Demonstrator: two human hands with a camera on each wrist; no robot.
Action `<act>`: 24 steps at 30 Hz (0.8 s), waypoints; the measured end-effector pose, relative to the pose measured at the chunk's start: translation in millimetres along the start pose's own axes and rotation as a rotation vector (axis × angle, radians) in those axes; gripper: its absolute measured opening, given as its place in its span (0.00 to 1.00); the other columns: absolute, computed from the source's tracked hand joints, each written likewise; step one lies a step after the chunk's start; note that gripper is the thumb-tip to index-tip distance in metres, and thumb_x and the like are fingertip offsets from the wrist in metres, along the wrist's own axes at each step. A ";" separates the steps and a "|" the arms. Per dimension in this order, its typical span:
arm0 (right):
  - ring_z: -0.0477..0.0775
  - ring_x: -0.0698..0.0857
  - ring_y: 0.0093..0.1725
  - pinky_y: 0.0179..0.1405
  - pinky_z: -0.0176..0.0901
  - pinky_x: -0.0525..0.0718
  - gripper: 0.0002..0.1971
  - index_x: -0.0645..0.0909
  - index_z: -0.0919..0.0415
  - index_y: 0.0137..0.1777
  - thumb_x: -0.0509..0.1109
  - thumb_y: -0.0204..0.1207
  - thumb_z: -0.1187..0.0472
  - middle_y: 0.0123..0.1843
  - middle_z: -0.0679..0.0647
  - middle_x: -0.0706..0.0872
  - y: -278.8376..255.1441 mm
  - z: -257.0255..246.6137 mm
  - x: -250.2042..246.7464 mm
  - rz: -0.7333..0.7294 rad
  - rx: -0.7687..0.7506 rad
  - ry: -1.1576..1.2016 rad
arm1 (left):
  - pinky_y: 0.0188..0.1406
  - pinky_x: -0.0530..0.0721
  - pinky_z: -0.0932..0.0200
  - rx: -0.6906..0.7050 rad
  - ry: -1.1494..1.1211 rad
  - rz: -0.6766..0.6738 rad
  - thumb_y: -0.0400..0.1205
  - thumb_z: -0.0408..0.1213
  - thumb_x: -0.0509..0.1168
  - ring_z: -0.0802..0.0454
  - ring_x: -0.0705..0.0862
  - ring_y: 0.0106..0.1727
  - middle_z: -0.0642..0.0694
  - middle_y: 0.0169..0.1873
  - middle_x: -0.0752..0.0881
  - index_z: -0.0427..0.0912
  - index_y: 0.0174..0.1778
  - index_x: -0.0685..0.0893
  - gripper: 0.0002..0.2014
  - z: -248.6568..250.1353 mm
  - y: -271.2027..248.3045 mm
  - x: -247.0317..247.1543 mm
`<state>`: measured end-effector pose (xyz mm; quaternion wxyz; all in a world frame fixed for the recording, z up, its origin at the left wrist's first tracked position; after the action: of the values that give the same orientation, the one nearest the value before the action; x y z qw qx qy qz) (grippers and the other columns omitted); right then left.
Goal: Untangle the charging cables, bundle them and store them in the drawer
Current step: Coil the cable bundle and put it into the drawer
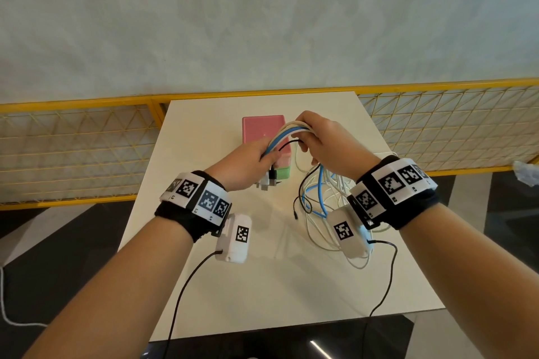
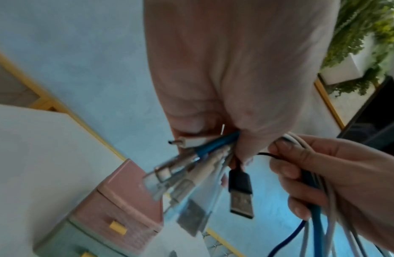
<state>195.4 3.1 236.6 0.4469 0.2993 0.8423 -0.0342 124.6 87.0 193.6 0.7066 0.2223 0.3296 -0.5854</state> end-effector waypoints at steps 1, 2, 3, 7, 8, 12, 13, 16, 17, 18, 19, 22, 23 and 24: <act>0.50 0.79 0.29 0.30 0.35 0.81 0.07 0.74 0.63 0.57 0.56 0.85 0.63 0.39 0.54 0.82 0.6 0.7 -0.3 0.001 0.009 0.011 | 0.30 0.76 0.67 0.007 -0.008 -0.003 0.90 0.41 0.54 0.52 0.81 0.37 0.49 0.37 0.83 0.48 0.46 0.76 0.09 0.9 0.2 0.2; 0.51 0.77 0.30 0.28 0.30 0.76 0.08 0.73 0.63 0.58 0.57 0.85 0.62 0.40 0.55 0.81 1.2 1.0 -0.2 0.003 0.012 0.012 | 0.30 0.76 0.71 0.020 -0.065 0.001 0.89 0.39 0.54 0.57 0.83 0.36 0.52 0.36 0.84 0.47 0.51 0.76 0.06 3.1 -0.1 0.3; 0.51 0.76 0.31 0.28 0.29 0.73 0.08 0.73 0.63 0.59 0.57 0.84 0.62 0.40 0.56 0.81 1.5 0.6 0.9 0.001 0.010 0.008 | 0.31 0.77 0.74 0.031 -0.148 0.013 0.89 0.37 0.56 0.63 0.83 0.34 0.53 0.35 0.85 0.46 0.57 0.76 0.06 5.6 -0.1 -0.5; 0.46 0.74 0.31 0.28 0.33 0.70 0.08 0.74 0.63 0.57 0.58 0.84 0.61 0.37 0.53 0.79 -0.3 1.0 3.4 -0.003 0.019 0.061 | 0.33 0.82 0.66 0.016 -0.485 0.092 0.87 0.36 0.61 0.63 0.79 0.25 0.52 0.27 0.79 0.43 0.52 0.81 0.04 9.1 -2.6 -1.2; 0.45 0.74 0.31 0.29 0.32 0.71 0.07 0.75 0.62 0.56 0.59 0.83 0.61 0.36 0.51 0.79 -1.3 0.0 1.5 0.000 0.016 0.091 | 0.31 0.82 0.66 0.015 -0.485 0.113 0.87 0.39 0.61 0.63 0.77 0.23 0.52 0.26 0.77 0.46 0.49 0.81 0.05 9.1 -3.5 -1.4; 0.35 0.78 0.33 0.34 0.25 0.73 0.04 0.77 0.50 0.50 0.66 0.80 0.60 0.37 0.41 0.80 -8.2 -4.3 1.6 -0.084 -0.037 0.232 | 0.22 0.78 0.59 0.047 -0.288 0.145 0.87 0.46 0.60 0.53 0.78 0.21 0.43 0.25 0.79 0.50 0.45 0.81 0.09 15.9 -6.6 -12.1; 0.34 0.79 0.33 0.36 0.24 0.74 0.07 0.77 0.46 0.47 0.67 0.80 0.61 0.35 0.40 0.80 -11.3 1.5 8.4 -0.128 -0.027 0.244 | 0.22 0.80 0.56 0.048 -0.241 0.153 0.87 0.47 0.60 0.50 0.81 0.23 0.40 0.27 0.82 0.46 0.48 0.82 0.10 16.1 -5.9 -18.1; 0.42 0.84 0.34 0.45 0.40 0.80 0.09 0.79 0.52 0.43 0.63 0.82 0.52 0.36 0.48 0.87 -24.6 43.6 41.3 -0.284 0.133 0.102 | 0.20 0.76 0.58 0.003 -0.261 0.145 0.86 0.47 0.61 0.50 0.77 0.22 0.43 0.27 0.78 0.37 0.54 0.81 0.16 8.1 -3.3 -29.9; 0.45 0.86 0.37 0.48 0.45 0.82 0.10 0.80 0.55 0.45 0.62 0.82 0.51 0.39 0.52 0.89 -28.0 56.9 50.3 -0.311 0.168 0.042 | 0.24 0.75 0.56 -0.004 -0.277 0.127 0.86 0.48 0.61 0.49 0.73 0.22 0.45 0.25 0.75 0.36 0.54 0.81 0.16 6.6 -2.8 -30.3; 0.47 0.87 0.42 0.52 0.46 0.83 0.09 0.80 0.56 0.51 0.65 0.81 0.51 0.44 0.53 0.88 -29.9 61.7 53.8 -0.307 0.178 0.015 | 0.28 0.74 0.52 -0.007 -0.264 0.111 0.86 0.48 0.62 0.49 0.72 0.23 0.46 0.25 0.74 0.36 0.55 0.81 0.17 6.1 -2.9 -29.1; 0.46 0.85 0.47 0.55 0.42 0.82 0.14 0.77 0.56 0.60 0.69 0.78 0.52 0.51 0.52 0.87 -29.2 57.4 49.9 -0.259 0.156 0.029 | 0.29 0.74 0.52 -0.010 -0.215 0.099 0.86 0.48 0.61 0.49 0.72 0.24 0.45 0.25 0.74 0.36 0.54 0.82 0.17 7.4 -3.9 -27.2; 0.29 0.80 0.48 0.47 0.18 0.73 0.30 0.69 0.54 0.71 0.77 0.71 0.57 0.54 0.40 0.82 -20.9 18.5 22.9 -0.013 -0.002 0.192 | 0.26 0.71 0.57 0.016 -0.069 0.101 0.87 0.46 0.60 0.52 0.73 0.23 0.46 0.26 0.76 0.35 0.51 0.81 0.15 16.4 -4.4 -24.0; 0.30 0.82 0.45 0.44 0.19 0.74 0.24 0.71 0.52 0.67 0.75 0.73 0.58 0.49 0.39 0.83 -18.5 9.2 18.6 0.036 -0.038 0.242 | 0.27 0.72 0.57 0.030 -0.069 0.104 0.87 0.45 0.60 0.53 0.74 0.24 0.44 0.27 0.77 0.35 0.51 0.81 0.14 20.1 -4.4 -24.5; 0.34 0.84 0.38 0.39 0.24 0.77 0.16 0.73 0.48 0.62 0.71 0.77 0.59 0.42 0.40 0.83 -16.5 3.3 18.0 0.060 -0.052 0.289 | 0.28 0.73 0.56 0.043 -0.083 0.111 0.87 0.44 0.60 0.53 0.76 0.25 0.43 0.28 0.79 0.35 0.53 0.82 0.14 22.9 -4.6 -26.4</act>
<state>181.4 -2.9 217.3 0.3296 0.3143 0.8892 0.0445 122.2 87.9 228.8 0.7460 0.2310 0.2745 -0.5611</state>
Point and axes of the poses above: each hand's wrist, its own y-axis towards the middle knuckle, its own x-axis out of the palm, z = x × y, the point moved 10 cm from there along y, towards the middle knuckle
